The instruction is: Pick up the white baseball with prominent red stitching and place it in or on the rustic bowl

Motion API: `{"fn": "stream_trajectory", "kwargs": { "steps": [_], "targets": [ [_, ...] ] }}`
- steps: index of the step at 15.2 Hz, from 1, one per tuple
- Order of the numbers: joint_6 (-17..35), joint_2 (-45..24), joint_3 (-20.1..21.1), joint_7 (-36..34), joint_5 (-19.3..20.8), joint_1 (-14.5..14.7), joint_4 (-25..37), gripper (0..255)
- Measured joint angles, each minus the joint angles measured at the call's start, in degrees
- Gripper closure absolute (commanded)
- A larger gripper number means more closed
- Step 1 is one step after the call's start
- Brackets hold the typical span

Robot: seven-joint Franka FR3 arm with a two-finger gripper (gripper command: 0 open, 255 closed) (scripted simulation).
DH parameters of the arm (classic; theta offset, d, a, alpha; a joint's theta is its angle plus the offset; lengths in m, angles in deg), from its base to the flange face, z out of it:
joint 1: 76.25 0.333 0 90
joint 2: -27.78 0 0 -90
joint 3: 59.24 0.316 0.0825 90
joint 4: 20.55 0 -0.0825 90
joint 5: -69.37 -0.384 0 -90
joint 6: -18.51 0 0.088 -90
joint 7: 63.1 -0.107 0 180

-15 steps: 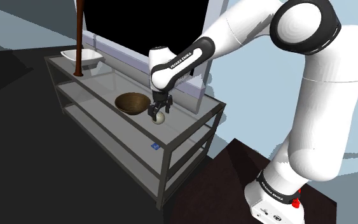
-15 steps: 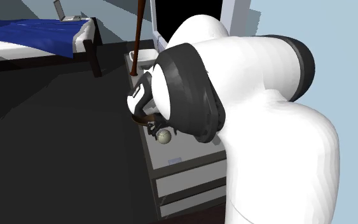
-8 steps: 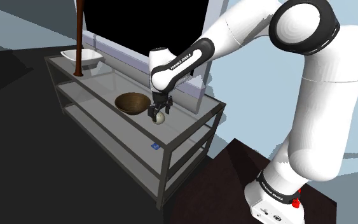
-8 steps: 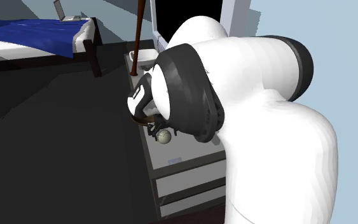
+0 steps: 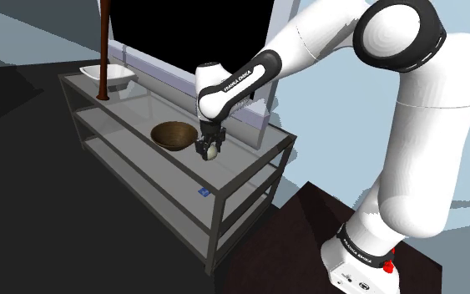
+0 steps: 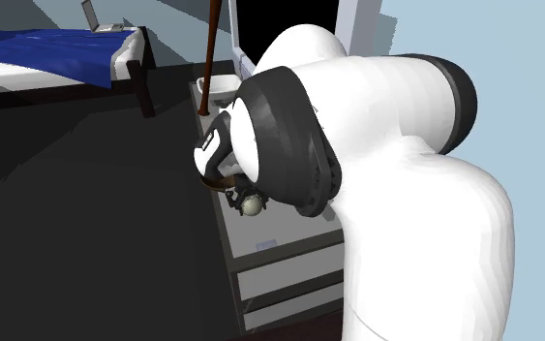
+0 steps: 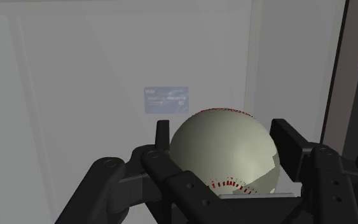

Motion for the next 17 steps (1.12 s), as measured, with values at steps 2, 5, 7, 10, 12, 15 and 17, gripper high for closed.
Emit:
{"fn": "stream_trajectory", "kwargs": {
  "steps": [2,5,7,10,12,15,17],
  "targets": [
    [0.01,0.00,0.00,0.00,0.00,0.00,0.00,255],
    [-1.34,1.20,0.06,0.23,-0.19,-0.07,0.17,255],
    [-2.53,2.07,0.14,0.32,-0.34,-0.07,0.50,255],
    [-4.55,3.26,0.21,0.57,-0.56,-0.11,1.34,255],
    [-5.66,4.42,0.24,0.75,-0.71,-0.16,1.30,255],
    [-7.89,5.73,0.32,0.95,-0.93,-0.17,2.24,255],
    [-9.27,6.76,0.34,1.13,-1.07,-0.21,2.60,255]
  ]
}}
